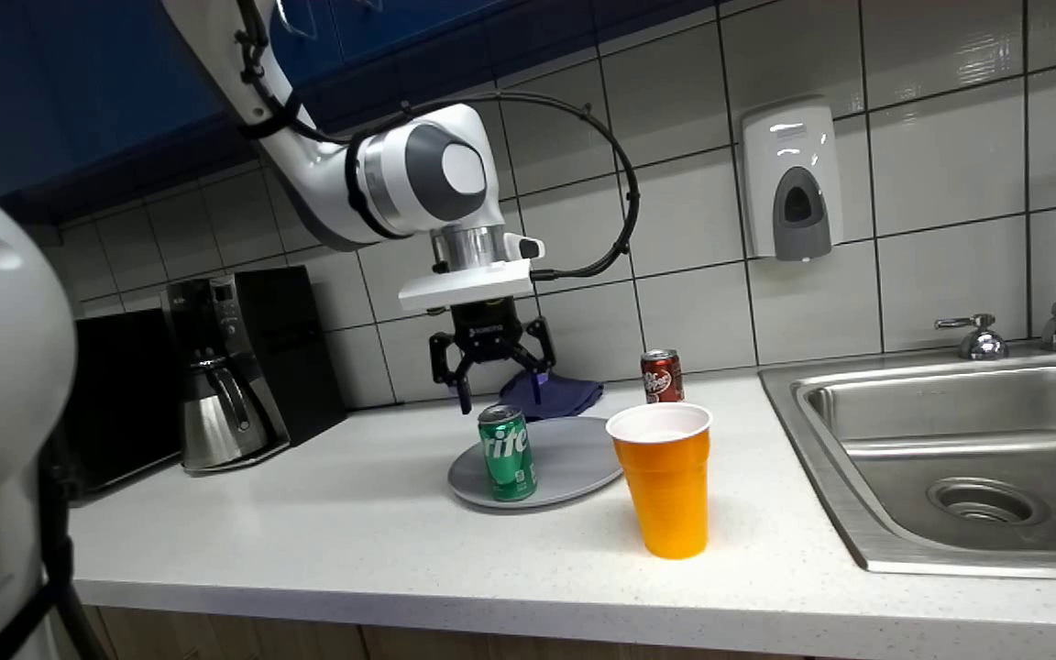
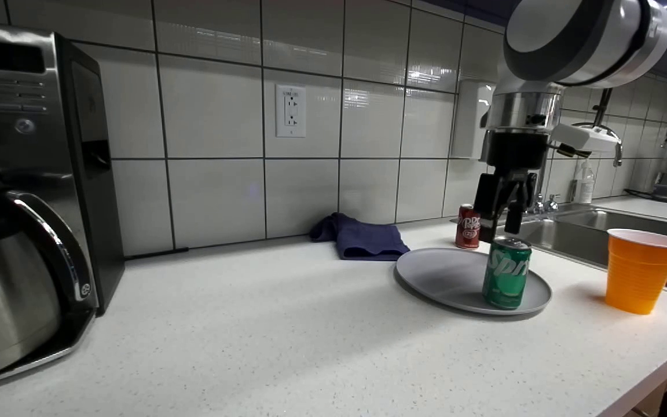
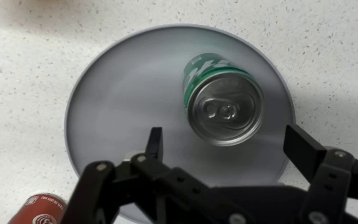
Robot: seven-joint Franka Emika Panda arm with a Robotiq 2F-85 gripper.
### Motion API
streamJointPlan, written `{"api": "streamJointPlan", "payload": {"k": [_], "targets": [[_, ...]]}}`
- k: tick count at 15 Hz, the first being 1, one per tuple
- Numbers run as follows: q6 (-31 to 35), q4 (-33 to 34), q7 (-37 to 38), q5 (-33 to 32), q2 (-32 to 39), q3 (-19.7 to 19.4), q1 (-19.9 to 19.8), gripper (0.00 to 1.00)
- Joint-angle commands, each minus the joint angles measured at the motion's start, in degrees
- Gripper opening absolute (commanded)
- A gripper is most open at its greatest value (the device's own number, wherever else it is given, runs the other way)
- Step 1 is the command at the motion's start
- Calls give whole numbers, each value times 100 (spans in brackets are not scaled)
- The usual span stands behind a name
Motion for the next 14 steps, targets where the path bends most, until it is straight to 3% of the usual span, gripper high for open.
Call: {"api": "streamJointPlan", "payload": {"k": [1, 14], "targets": [[-305, 71, 17, 52, -286, 81, -126, 100], [-859, 659, 499, 43, -272, -116, -414, 100]]}}
